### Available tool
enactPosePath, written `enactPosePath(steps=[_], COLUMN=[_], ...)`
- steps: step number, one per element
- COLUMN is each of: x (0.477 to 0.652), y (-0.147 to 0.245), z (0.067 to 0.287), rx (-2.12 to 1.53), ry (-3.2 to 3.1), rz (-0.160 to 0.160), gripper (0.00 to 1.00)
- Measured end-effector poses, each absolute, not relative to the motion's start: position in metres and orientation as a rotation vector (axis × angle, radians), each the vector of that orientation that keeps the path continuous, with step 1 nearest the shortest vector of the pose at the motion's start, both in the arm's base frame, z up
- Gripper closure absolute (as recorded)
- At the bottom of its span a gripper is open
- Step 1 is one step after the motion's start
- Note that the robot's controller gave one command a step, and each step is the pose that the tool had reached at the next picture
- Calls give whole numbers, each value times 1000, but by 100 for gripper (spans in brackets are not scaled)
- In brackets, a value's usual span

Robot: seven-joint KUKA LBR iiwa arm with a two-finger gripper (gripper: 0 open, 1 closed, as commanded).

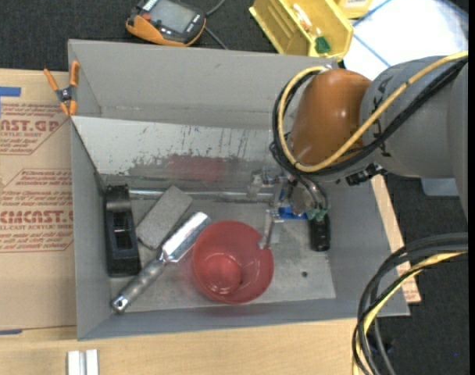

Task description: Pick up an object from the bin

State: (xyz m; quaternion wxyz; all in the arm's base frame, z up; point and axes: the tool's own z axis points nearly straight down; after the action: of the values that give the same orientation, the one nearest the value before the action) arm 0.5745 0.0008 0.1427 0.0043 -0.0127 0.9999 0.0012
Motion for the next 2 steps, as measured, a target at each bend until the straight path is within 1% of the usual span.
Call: enactPosePath(steps=[1, 2], x=[580, 562], y=[4, 62], z=[183, 96], rx=[369, -780], ry=[3117, 3031], rz=[4, 2], gripper=[0, 100])
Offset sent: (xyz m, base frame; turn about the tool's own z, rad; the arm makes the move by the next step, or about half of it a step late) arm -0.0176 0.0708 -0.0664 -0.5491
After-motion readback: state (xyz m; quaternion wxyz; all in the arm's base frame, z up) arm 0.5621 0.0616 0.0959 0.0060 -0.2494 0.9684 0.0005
